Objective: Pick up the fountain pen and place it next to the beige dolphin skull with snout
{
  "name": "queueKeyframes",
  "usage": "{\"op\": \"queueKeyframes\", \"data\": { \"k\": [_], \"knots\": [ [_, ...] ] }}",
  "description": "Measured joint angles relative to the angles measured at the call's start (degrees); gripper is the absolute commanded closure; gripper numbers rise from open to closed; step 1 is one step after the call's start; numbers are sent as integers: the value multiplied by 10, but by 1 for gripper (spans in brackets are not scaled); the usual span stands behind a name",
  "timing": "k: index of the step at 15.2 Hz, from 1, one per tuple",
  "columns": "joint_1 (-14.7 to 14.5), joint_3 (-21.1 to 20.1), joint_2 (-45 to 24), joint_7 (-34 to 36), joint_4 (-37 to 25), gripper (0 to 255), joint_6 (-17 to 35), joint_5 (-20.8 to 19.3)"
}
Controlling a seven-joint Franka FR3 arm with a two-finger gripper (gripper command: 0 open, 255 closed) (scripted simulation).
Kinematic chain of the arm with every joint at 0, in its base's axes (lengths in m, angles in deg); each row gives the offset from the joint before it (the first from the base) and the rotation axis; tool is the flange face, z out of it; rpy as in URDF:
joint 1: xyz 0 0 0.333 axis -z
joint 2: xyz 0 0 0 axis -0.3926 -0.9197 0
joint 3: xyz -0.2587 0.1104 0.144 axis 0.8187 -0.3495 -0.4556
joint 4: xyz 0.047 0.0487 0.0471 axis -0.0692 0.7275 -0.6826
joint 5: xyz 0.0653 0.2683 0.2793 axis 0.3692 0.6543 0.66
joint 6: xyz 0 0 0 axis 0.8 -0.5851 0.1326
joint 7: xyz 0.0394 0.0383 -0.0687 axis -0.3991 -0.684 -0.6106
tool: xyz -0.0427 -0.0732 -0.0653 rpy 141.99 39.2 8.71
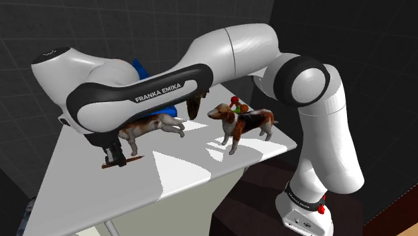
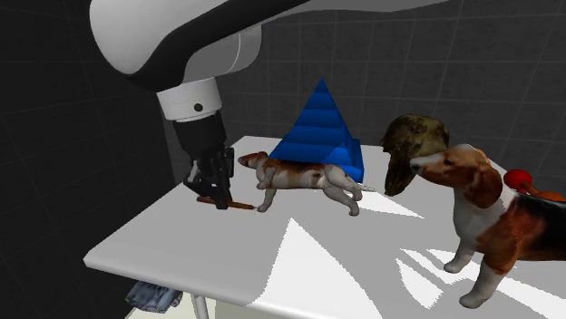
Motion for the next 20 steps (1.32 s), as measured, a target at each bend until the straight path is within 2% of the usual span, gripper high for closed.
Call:
{"op": "queueKeyframes", "data": {
  "k": [11,20],
  "knots": [
    [-9,-2,1,-12,-80,255,-79,3],
    [-25,0,-17,-23,-181,255,-161,-3]
  ]
}}
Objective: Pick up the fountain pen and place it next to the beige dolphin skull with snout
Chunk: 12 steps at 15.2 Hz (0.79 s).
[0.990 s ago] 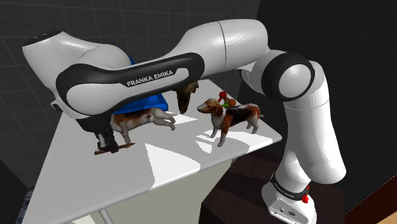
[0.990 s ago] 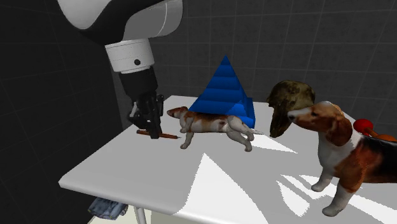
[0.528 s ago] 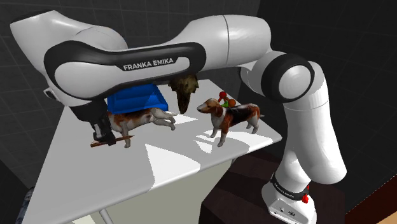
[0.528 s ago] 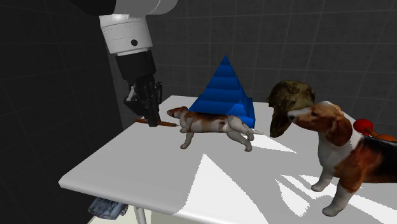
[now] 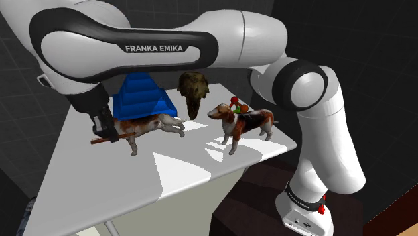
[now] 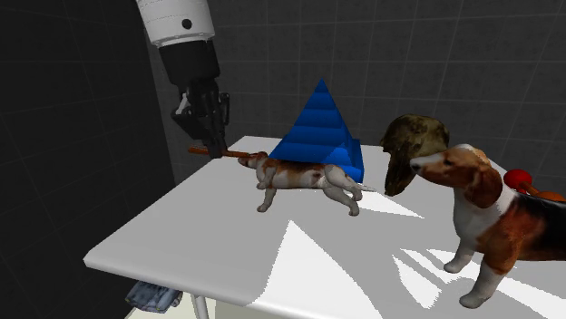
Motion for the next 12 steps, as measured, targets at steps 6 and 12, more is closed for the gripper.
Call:
{"op": "queueKeyframes", "data": {
  "k": [6,12],
  "knots": [
    [-19,3,-27,-9,-92,255,-64,-9],
    [24,3,27,-38,-33,255,-54,4]
  ]
}}
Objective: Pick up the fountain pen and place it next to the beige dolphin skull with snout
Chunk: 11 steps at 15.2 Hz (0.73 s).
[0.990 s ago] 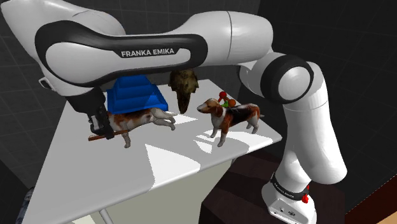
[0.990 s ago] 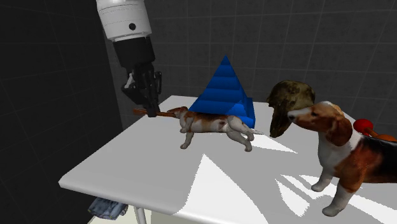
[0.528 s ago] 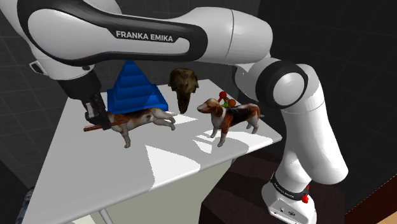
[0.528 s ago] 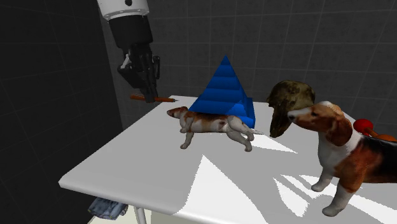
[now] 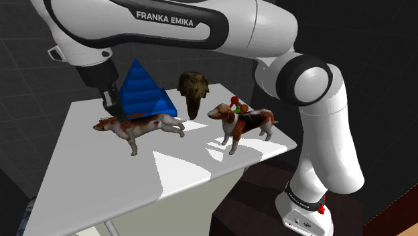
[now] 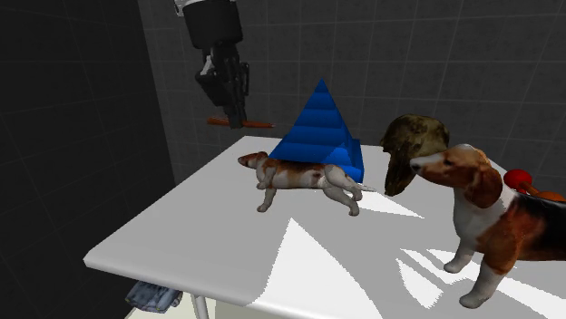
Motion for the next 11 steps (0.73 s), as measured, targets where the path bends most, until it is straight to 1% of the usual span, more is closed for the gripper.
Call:
{"op": "queueKeyframes", "data": {
  "k": [5,6,9,11],
  "knots": [
    [74,8,105,-51,156,255,62,31],
    [83,12,109,-63,161,255,66,32],
    [118,24,159,-101,232,255,94,46],
    [137,34,178,-127,259,255,108,51]
  ]
}}
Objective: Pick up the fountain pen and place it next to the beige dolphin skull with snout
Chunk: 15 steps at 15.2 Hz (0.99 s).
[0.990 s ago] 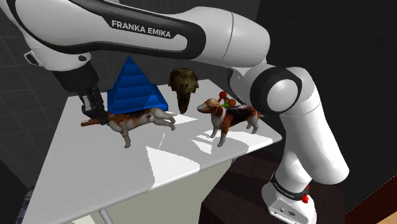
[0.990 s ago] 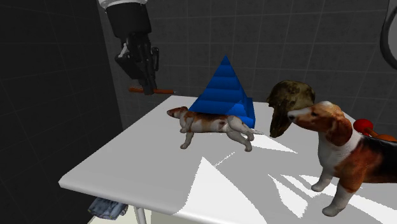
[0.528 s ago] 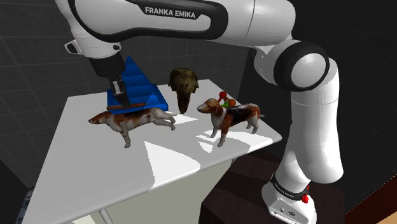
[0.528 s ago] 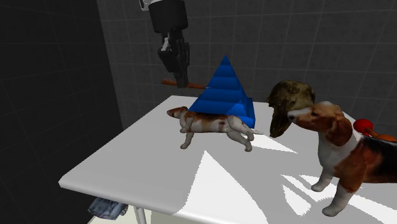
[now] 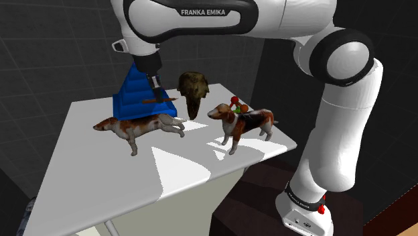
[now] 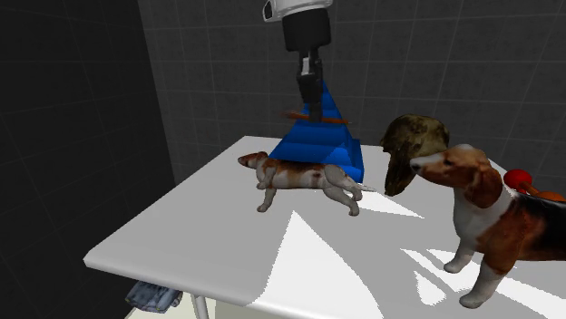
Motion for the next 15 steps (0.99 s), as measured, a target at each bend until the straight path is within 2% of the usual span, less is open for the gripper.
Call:
{"op": "queueKeyframes", "data": {
  "k": [5,15],
  "knots": [
    [44,28,55,-67,70,255,28,12],
    [116,92,97,-199,124,255,62,16]
  ]
}}
